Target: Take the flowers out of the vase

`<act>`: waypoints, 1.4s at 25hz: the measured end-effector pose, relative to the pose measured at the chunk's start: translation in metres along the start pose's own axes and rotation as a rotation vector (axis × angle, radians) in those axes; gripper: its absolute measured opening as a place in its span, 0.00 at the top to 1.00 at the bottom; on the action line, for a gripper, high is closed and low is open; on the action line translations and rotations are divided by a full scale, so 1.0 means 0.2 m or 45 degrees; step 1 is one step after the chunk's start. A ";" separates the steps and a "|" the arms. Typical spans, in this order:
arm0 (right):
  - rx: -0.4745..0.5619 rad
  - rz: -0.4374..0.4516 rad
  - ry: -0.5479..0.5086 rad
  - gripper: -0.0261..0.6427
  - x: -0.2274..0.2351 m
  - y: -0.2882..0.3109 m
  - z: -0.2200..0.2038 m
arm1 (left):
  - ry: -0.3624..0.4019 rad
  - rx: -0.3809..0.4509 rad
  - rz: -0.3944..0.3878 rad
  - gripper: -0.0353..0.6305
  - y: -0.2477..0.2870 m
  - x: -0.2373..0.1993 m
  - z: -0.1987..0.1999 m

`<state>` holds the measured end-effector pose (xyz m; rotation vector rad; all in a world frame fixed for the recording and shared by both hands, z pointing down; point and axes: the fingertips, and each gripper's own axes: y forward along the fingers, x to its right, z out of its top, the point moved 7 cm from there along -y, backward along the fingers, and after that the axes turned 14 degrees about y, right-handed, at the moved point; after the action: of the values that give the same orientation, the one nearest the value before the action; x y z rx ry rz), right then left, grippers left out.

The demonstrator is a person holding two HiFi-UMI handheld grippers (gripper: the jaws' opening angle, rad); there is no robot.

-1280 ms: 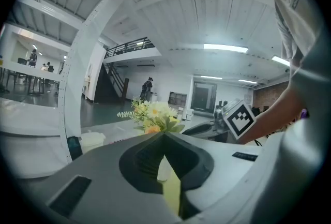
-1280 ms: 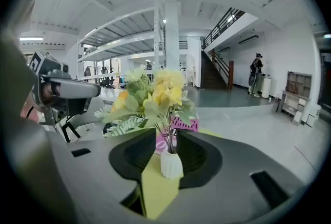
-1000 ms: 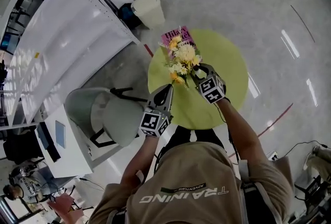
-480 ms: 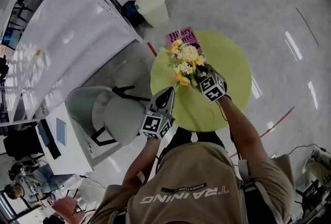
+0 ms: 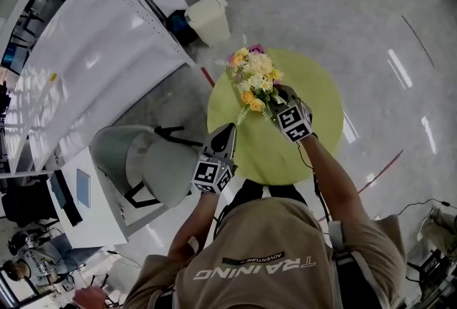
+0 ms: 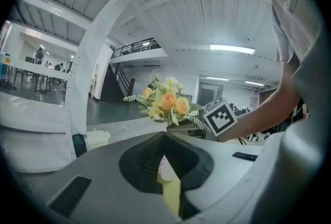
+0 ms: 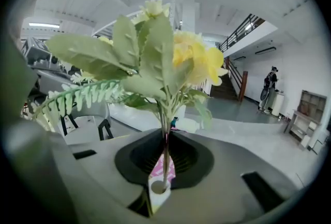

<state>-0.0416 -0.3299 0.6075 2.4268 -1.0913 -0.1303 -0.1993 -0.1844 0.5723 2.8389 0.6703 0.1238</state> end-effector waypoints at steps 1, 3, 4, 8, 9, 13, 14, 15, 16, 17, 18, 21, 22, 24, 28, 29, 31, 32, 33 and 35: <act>0.021 -0.004 0.000 0.91 0.00 -0.01 0.03 | 0.001 0.004 -0.002 0.94 0.00 0.00 0.00; 0.059 -0.011 0.023 0.91 -0.01 -0.04 0.09 | 0.000 0.011 -0.005 0.94 -0.02 0.00 0.01; 0.076 -0.015 0.037 0.91 -0.02 -0.06 0.12 | 0.000 0.015 -0.007 0.94 -0.02 0.00 0.02; 0.163 -0.034 0.071 0.91 -0.04 -0.14 0.25 | 0.004 0.035 -0.010 0.94 -0.05 -0.01 0.04; 0.182 -0.041 0.080 0.91 -0.04 -0.16 0.28 | 0.005 0.040 -0.013 0.94 -0.06 -0.01 0.04; 0.230 -0.076 0.108 0.91 -0.04 -0.26 0.37 | 0.001 0.057 -0.037 0.94 -0.08 0.01 0.06; 0.238 -0.083 0.110 0.91 -0.04 -0.29 0.40 | -0.001 0.060 -0.043 0.94 -0.08 0.02 0.06; 0.241 -0.087 0.112 0.91 -0.04 -0.31 0.41 | -0.003 0.062 -0.049 0.94 -0.08 0.03 0.06; 0.241 -0.092 0.116 0.91 -0.04 -0.34 0.41 | -0.004 0.064 -0.055 0.94 -0.08 0.04 0.06; 0.239 -0.098 0.121 0.91 -0.03 -0.37 0.41 | -0.004 0.066 -0.061 0.94 -0.08 0.05 0.06; 0.237 -0.109 0.126 0.91 -0.02 -0.39 0.41 | -0.004 0.069 -0.068 0.94 -0.08 0.07 0.06; 0.235 -0.157 0.157 0.91 0.00 -0.48 0.36 | -0.015 0.082 -0.085 0.94 -0.08 0.10 0.06; 0.230 -0.173 0.174 0.91 0.01 -0.51 0.34 | -0.023 0.086 -0.089 0.94 -0.08 0.10 0.07; 0.204 -0.201 0.210 0.91 0.03 -0.55 0.28 | -0.031 0.090 -0.095 0.94 -0.09 0.11 0.07; 0.110 -0.257 0.311 0.91 0.08 -0.63 0.09 | -0.022 0.085 -0.115 0.94 -0.10 0.14 0.07; 0.082 -0.274 0.348 0.91 0.11 -0.65 0.02 | -0.020 0.082 -0.122 0.94 -0.09 0.14 0.07; 0.019 -0.313 0.420 0.91 0.15 -0.68 -0.12 | -0.020 0.075 -0.136 0.94 -0.08 0.16 0.07; -0.014 -0.334 0.452 0.91 0.18 -0.70 -0.19 | -0.022 0.070 -0.144 0.94 -0.07 0.18 0.06; -0.044 -0.353 0.478 0.91 0.20 -0.71 -0.26 | -0.023 0.065 -0.151 0.94 -0.07 0.19 0.06; -0.104 -0.391 0.515 0.91 0.23 -0.73 -0.39 | -0.020 0.051 -0.169 0.94 -0.05 0.22 0.06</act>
<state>0.1108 -0.2498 0.6145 2.3892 -0.5249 0.2060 -0.1631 -0.1588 0.5607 2.8200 0.8640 0.0669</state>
